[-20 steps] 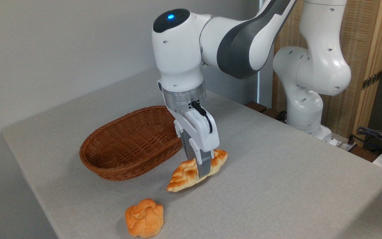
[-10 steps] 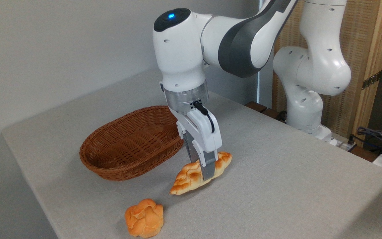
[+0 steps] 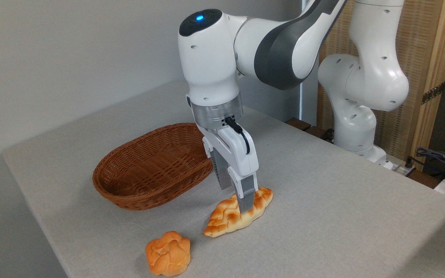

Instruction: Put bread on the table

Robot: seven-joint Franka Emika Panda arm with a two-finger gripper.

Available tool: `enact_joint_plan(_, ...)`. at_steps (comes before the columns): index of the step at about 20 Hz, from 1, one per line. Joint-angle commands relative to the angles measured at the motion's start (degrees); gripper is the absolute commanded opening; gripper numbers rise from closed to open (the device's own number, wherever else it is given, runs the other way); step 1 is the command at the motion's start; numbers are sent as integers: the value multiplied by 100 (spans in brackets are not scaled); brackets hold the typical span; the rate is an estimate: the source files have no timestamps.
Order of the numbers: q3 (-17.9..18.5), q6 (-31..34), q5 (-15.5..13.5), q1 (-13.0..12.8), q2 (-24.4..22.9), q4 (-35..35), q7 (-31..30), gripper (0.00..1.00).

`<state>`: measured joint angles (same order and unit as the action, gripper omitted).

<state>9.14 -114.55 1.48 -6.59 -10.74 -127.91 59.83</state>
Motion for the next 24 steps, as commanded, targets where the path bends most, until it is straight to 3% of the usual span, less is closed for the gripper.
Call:
enact_joint_plan(1,71,352,11,-70,-173,344,-181,100)
enact_joint_plan(5,62,1161,-24,-316,-86,1336,-980,100)
enact_joint_plan(9,62,1802,-630,-352,326,2654,-1438,100)
enact_joint_plan(12,-17,2155,-640,-352,792,3464,-1886,100)
enact_joint_plan(17,-245,2173,-543,-352,986,3589,-2370,100)
enact_joint_plan(24,-316,2349,-543,-325,1171,3809,-2397,100)
